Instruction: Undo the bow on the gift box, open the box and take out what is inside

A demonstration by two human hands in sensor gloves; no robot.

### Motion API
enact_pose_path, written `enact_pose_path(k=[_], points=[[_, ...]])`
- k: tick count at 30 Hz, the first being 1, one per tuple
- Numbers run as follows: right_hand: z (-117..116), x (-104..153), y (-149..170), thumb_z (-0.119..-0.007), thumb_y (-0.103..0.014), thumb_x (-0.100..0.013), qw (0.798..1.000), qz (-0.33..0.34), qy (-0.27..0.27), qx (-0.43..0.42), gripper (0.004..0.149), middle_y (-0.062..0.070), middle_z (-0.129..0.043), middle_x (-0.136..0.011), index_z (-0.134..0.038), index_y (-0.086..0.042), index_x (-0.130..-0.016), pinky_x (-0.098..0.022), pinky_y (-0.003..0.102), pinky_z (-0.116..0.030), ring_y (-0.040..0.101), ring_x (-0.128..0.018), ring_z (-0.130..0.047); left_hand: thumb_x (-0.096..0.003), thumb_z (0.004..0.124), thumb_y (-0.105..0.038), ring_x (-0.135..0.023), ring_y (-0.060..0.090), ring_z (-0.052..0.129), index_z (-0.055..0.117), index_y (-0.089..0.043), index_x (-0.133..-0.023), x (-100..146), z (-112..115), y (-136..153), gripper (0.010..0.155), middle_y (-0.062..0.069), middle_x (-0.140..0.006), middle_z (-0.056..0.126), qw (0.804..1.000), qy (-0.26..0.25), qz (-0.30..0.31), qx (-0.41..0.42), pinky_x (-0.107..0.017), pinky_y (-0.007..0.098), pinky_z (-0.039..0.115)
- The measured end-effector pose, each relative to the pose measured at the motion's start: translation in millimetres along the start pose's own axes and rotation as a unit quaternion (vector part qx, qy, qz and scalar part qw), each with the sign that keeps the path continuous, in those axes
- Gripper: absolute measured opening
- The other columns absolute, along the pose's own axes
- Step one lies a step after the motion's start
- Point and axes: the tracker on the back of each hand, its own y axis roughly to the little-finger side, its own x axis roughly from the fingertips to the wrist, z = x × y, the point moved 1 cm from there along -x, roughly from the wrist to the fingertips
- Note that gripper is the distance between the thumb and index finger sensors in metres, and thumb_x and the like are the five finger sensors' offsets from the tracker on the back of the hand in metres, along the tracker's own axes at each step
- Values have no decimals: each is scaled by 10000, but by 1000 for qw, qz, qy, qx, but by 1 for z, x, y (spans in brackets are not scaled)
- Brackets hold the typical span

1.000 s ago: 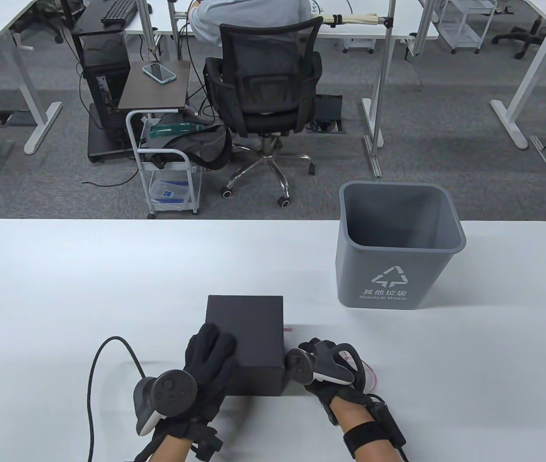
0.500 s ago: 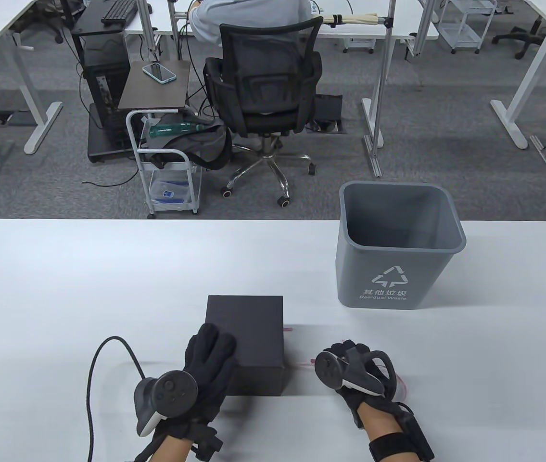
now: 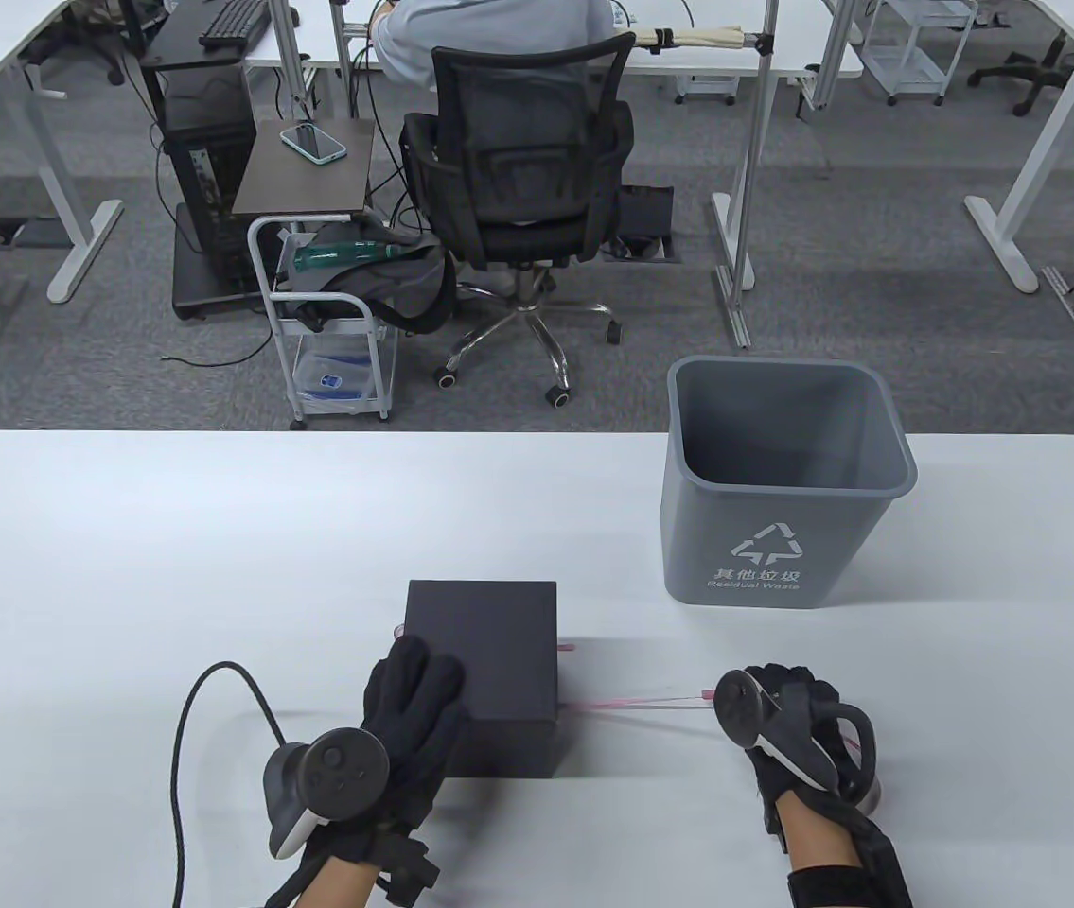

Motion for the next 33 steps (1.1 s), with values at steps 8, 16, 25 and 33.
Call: enact_pose_path(k=[8,16,25,33], points=[[-8,-5,35,-809,-303,-566,987,-141,-26,78,390,137,-833,-776,-793,-121,-910,-551,543,-713,296,-628,-844,-675,590,-468,-1049,610,420,521,-213,-1179,0,0,0,569,184,-1284,262,1000,0,-1,1,-759,575,545],[21,-2,26,-786,-314,-573,991,-97,18,-93,395,131,-830,-774,-775,-126,-920,-529,530,-732,283,-616,-851,-674,593,-463,-1048,612,414,524,-210,-1177,0,0,0,568,183,-1284,255,1000,2,0,7,-759,575,546],[42,-3,-57,-805,-282,-574,922,97,-10,-374,385,139,-828,-810,-792,-145,-933,-553,546,-723,307,-653,-848,-674,591,-465,-1047,614,414,520,-210,-1179,0,0,1,570,182,-1284,253,1000,3,0,6,-758,576,546],[11,-19,-104,-818,-276,-576,927,138,-92,-337,367,153,-763,-910,-817,-202,-936,-623,571,-664,347,-757,-790,-675,590,-465,-1048,612,412,517,-211,-1180,0,0,1,571,183,-1284,252,1000,4,1,6,-758,577,546]])
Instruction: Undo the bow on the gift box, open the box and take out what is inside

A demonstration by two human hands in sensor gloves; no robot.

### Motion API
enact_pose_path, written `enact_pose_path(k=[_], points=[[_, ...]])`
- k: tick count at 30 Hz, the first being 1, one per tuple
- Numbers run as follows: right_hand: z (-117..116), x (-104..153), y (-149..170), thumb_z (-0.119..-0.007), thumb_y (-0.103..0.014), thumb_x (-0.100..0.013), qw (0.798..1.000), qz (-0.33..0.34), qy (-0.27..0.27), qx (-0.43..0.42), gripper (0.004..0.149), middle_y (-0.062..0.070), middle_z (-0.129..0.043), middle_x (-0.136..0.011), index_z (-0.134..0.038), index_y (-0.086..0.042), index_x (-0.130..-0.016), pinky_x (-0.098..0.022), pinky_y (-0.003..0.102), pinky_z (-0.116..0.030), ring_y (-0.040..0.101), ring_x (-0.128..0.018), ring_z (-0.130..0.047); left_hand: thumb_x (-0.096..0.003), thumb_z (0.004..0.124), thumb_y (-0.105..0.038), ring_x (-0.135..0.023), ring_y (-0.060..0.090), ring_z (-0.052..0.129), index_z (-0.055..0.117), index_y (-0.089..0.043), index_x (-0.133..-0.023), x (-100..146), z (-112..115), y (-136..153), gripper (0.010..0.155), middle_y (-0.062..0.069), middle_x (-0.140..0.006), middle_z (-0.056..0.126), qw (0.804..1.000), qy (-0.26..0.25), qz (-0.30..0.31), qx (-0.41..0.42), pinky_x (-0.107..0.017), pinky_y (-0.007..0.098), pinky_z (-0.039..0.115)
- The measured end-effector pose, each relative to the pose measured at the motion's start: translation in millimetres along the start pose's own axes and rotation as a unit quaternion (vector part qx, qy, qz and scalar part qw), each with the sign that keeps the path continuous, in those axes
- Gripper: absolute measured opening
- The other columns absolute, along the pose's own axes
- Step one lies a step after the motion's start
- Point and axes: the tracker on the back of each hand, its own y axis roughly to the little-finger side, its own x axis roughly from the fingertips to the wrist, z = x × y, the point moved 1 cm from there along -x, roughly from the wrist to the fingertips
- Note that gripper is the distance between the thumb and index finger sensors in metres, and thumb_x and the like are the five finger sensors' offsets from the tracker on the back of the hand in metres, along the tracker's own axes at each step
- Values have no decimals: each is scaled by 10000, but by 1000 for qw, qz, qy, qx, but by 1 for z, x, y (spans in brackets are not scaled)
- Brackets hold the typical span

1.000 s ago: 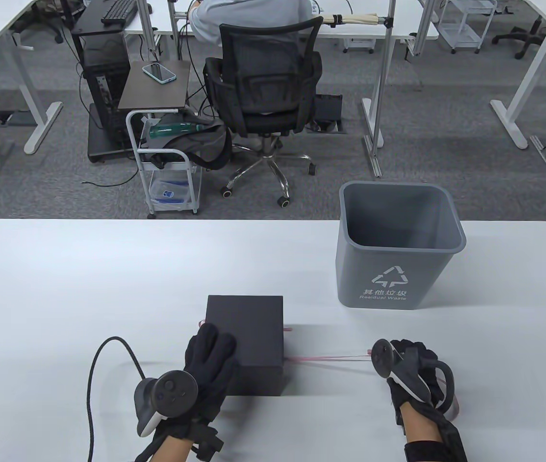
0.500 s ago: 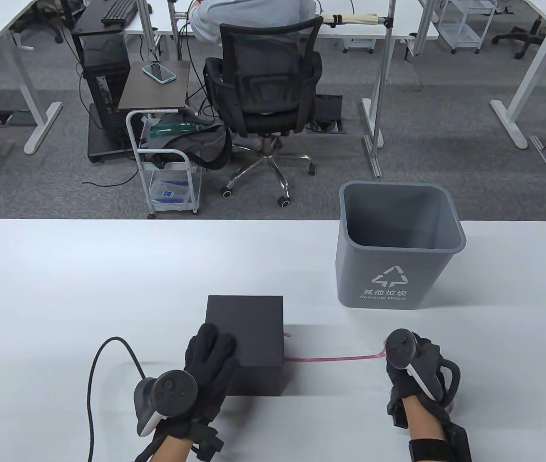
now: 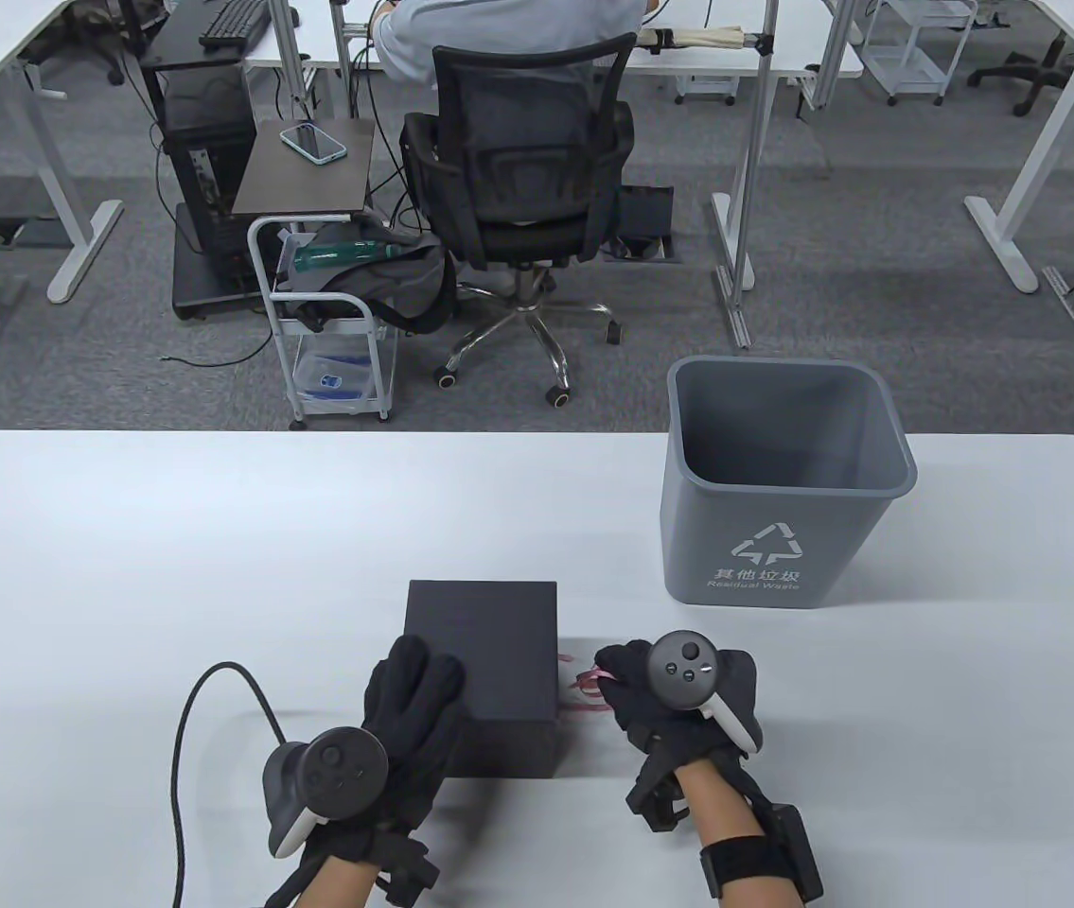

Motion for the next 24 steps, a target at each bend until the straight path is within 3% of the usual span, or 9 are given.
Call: enact_pose_path(k=[2,5,7,12,14,18,24], points=[[-12,-10,1,-834,-276,-572,999,-10,-38,12,385,178,-712,-971,-815,-199,-949,-643,583,-636,376,-797,-758,-674,590,-466,-1048,611,415,518,-213,-1179,0,0,0,570,181,-1284,252,1000,0,0,0,-757,576,548],[-25,-23,2,-856,-287,-562,996,-31,-69,38,593,181,-596,-1079,-631,-189,-1101,-654,589,-623,389,-820,-742,-674,590,-466,-1048,611,415,517,-213,-1179,0,0,0,569,181,-1284,254,1000,0,0,-1,-757,576,548],[-30,-31,2,-853,-275,-560,995,-35,-89,43,667,168,-523,-1131,-543,-198,-1145,-659,600,-611,398,-819,-740,-674,590,-466,-1048,612,414,518,-212,-1179,0,0,0,569,181,-1284,253,1000,0,0,-1,-758,577,548],[-34,-49,-1,-820,-259,-558,978,-42,-203,31,791,142,-334,-1198,-355,-190,-1194,-746,653,-402,420,-902,-564,-674,590,-465,-1048,613,415,518,-212,-1179,-1,0,0,569,179,-1285,252,1000,2,0,0,-757,578,548],[-37,-55,-3,-842,-288,-565,974,-50,-217,43,823,140,-277,-1192,-319,-205,-1195,-758,652,-342,419,-917,-506,-674,590,-466,-1047,615,415,517,-210,-1180,-1,0,0,571,181,-1285,252,1000,2,0,-1,-757,579,548],[-41,-64,-8,-841,-273,-558,984,-29,-160,66,678,129,-424,-1142,-529,-204,-1155,-752,627,-386,391,-875,-570,-675,589,-466,-1047,616,416,516,-209,-1180,-1,0,0,572,180,-1285,251,1000,2,0,-1,-758,578,548],[-40,-66,-14,-897,-234,-514,996,12,-24,86,454,118,-806,-918,-830,-167,-959,-669,594,-607,338,-693,-819,-675,589,-466,-1047,615,416,515,-211,-1180,-1,0,0,571,181,-1285,253,1000,2,0,-2,-758,577,549]])
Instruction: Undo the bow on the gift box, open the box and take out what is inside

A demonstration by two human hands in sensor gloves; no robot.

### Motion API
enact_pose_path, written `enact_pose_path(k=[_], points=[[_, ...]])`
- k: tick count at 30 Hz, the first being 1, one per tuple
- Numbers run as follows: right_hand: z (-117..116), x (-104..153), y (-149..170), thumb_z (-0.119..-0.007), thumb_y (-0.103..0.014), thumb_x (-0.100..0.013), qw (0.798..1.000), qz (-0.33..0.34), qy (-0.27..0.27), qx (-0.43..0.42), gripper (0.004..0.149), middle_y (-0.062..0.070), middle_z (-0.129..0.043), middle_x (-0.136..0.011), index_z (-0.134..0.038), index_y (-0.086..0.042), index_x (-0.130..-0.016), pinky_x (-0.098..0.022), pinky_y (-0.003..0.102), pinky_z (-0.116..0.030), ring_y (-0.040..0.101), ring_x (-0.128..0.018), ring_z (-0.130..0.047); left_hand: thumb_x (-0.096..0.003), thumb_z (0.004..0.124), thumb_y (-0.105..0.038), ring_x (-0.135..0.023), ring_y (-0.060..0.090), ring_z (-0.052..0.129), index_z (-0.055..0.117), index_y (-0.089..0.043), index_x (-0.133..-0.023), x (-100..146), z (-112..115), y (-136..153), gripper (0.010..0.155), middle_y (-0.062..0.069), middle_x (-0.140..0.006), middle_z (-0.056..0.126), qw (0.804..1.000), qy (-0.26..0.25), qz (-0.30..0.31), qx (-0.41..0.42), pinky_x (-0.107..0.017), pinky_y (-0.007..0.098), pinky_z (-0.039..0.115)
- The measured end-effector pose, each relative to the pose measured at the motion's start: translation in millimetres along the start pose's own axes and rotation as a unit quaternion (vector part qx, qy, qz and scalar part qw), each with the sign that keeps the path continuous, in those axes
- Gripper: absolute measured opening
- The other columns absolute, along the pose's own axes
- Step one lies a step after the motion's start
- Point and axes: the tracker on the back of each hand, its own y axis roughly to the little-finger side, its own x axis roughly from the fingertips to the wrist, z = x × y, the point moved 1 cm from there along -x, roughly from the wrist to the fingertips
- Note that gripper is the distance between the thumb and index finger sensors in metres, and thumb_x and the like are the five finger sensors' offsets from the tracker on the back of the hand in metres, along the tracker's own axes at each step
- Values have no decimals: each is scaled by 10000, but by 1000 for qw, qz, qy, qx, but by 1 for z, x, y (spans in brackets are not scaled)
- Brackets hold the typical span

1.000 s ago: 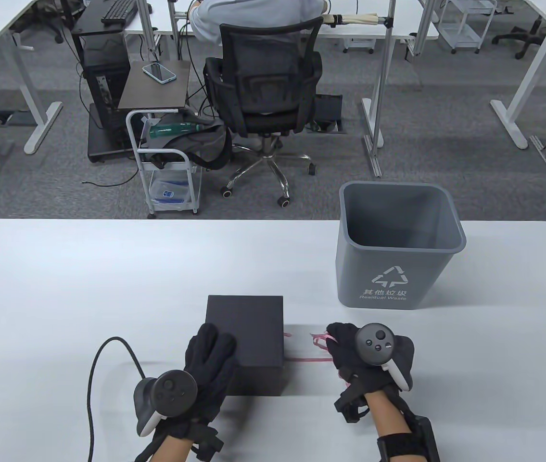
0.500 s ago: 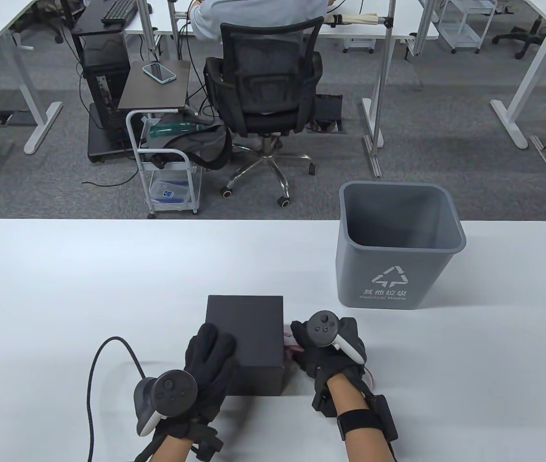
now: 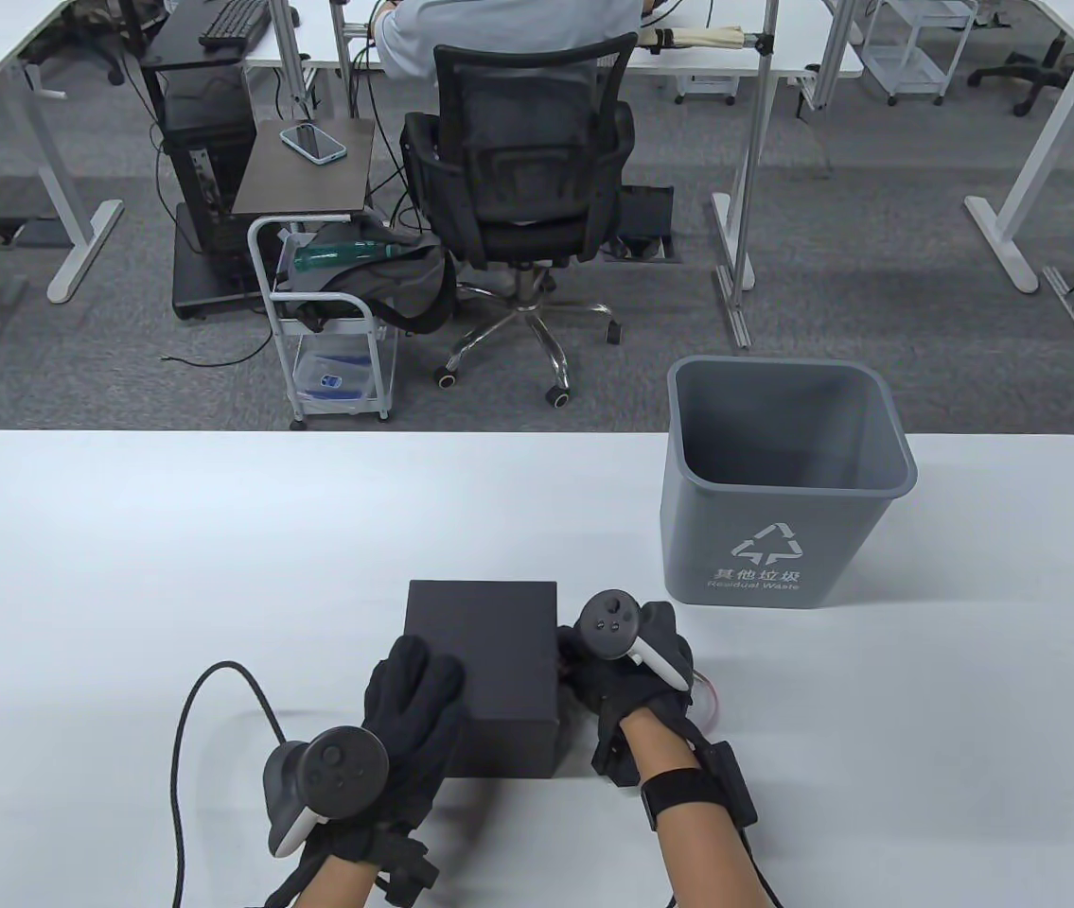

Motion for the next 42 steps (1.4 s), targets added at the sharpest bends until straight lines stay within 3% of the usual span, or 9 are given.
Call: enact_pose_path(k=[8,14,19,28,35,42], points=[[-4,-1,-13,-874,-218,-581,998,25,-13,55,359,151,-819,-848,-826,-128,-925,-686,576,-588,319,-656,-810,-675,587,-470,-1043,614,423,512,-211,-1180,0,1,0,572,185,-1283,251,1000,-3,-2,-5,-756,571,554],[-10,2,-10,-765,-245,-630,994,18,-57,87,402,163,-712,-898,-670,-116,-999,-711,584,-518,327,-705,-738,-676,581,-474,-1042,614,423,508,-212,-1181,1,1,-1,574,190,-1281,250,1000,-5,-3,-13,-756,570,554],[-8,18,-7,-745,-271,-612,985,29,-45,166,402,138,-740,-875,-681,-140,-986,-692,569,-564,298,-680,-771,-677,579,-474,-1042,613,423,506,-211,-1183,1,2,-1,575,193,-1281,246,1000,-7,-2,-13,-757,571,551],[-5,48,-1,-772,-266,-585,980,45,-20,194,374,137,-809,-820,-758,-147,-939,-659,563,-617,289,-633,-816,-675,587,-471,-1047,606,439,521,-220,-1180,1,0,1,568,183,-1286,251,1000,-3,-2,2,-755,569,557],[-2,54,6,-780,-268,-578,978,26,-6,208,371,141,-819,-806,-774,-141,-927,-649,563,-627,290,-620,-823,-676,586,-464,-1043,607,455,522,-208,-1180,3,-1,-3,569,194,-1284,260,1000,-2,-4,-12,-749,566,570],[12,69,35,-791,-257,-562,978,-24,5,207,369,146,-830,-791,-794,-134,-909,-638,569,-629,299,-610,-824,-675,586,-453,-1030,613,467,520,-187,-1177,4,-1,-6,572,214,-1274,265,1000,-6,-10,-21,-740,563,580]])
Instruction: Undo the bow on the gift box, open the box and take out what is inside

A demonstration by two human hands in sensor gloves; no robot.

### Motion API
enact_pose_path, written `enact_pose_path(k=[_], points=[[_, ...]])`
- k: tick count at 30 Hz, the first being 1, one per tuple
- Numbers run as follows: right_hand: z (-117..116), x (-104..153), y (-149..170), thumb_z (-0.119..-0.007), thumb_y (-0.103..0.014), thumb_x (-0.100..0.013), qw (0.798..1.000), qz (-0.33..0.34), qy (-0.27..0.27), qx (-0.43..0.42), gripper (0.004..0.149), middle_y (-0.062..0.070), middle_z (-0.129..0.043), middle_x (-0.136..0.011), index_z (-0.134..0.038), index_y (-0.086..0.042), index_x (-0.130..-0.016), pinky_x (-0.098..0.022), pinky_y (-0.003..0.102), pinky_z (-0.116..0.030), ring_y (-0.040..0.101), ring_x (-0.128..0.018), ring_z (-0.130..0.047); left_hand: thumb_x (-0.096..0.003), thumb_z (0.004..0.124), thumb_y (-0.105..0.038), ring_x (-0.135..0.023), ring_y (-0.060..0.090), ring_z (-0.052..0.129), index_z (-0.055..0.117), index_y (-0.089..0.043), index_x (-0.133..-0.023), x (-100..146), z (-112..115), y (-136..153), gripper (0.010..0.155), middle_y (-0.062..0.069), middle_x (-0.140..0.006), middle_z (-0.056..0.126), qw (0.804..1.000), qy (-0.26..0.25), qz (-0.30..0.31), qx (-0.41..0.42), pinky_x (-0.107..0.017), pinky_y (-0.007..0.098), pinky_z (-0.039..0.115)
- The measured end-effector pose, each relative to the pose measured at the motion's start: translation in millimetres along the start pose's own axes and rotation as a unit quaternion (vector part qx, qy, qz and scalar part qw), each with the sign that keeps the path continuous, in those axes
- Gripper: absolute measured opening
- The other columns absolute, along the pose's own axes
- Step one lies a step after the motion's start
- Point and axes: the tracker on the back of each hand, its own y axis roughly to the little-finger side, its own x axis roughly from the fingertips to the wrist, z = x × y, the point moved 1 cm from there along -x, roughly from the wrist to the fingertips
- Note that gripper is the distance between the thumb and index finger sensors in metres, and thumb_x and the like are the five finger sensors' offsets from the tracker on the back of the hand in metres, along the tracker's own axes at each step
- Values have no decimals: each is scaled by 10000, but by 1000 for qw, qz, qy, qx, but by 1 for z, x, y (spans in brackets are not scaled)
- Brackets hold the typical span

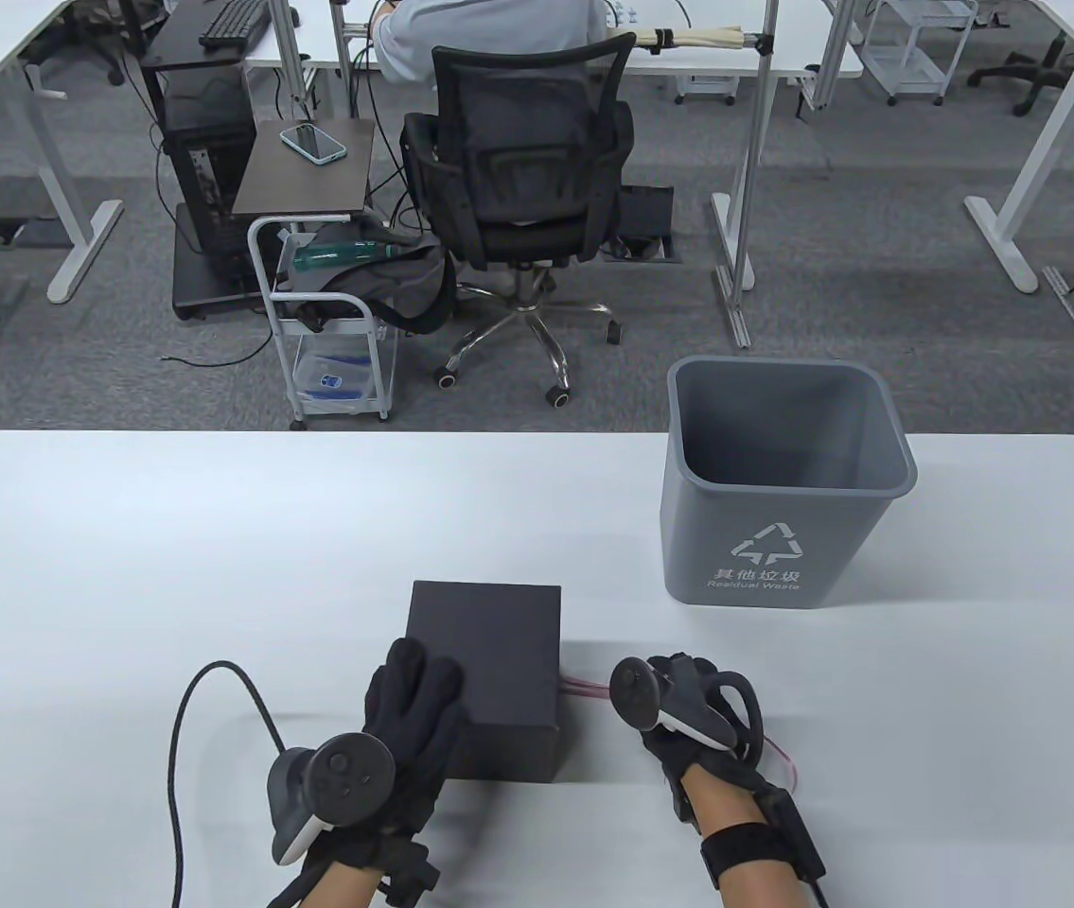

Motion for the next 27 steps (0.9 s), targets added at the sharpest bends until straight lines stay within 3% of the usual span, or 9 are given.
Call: enact_pose_path(k=[9,13,15,18,20,27], points=[[5,34,55,-782,-244,-564,991,-77,-31,106,378,140,-784,-841,-768,-153,-930,-675,571,-587,310,-665,-789,-676,581,-455,-1031,613,464,515,-186,-1178,0,0,-1,573,218,-1272,261,1000,-3,-3,-2,-741,564,576],[16,44,66,-770,-231,-563,976,-97,-41,192,385,121,-742,-884,-745,-180,-944,-730,571,-518,324,-744,-739,-676,580,-455,-1031,614,461,512,-187,-1179,0,1,-1,574,217,-1271,257,1000,-2,-3,-1,-740,565,576],[29,49,66,-762,-239,-557,974,-89,-19,207,391,108,-741,-888,-739,-195,-945,-735,564,-522,316,-754,-740,-677,580,-454,-1031,613,459,511,-185,-1180,0,1,-1,574,218,-1272,253,1000,-2,-3,2,-742,565,574],[47,51,60,-767,-243,-549,989,-73,29,123,393,109,-761,-874,-753,-194,-938,-711,567,-560,314,-731,-767,-677,582,-452,-1031,616,453,510,-186,-1180,0,1,0,574,215,-1272,247,1000,-1,-4,6,-742,566,571],[60,50,53,-768,-244,-550,996,-64,52,20,393,111,-766,-871,-756,-190,-939,-696,568,-580,315,-719,-781,-678,580,-454,-1032,613,455,508,-187,-1181,0,1,0,574,212,-1273,248,1000,-1,-3,5,-743,564,572],[68,41,33,-762,-243,-557,980,-16,71,-184,395,128,-769,-862,-752,-172,-945,-645,573,-637,318,-673,-822,-677,581,-455,-1032,614,453,509,-188,-1181,0,1,1,575,213,-1273,244,1000,0,-3,9,-743,566,571]])
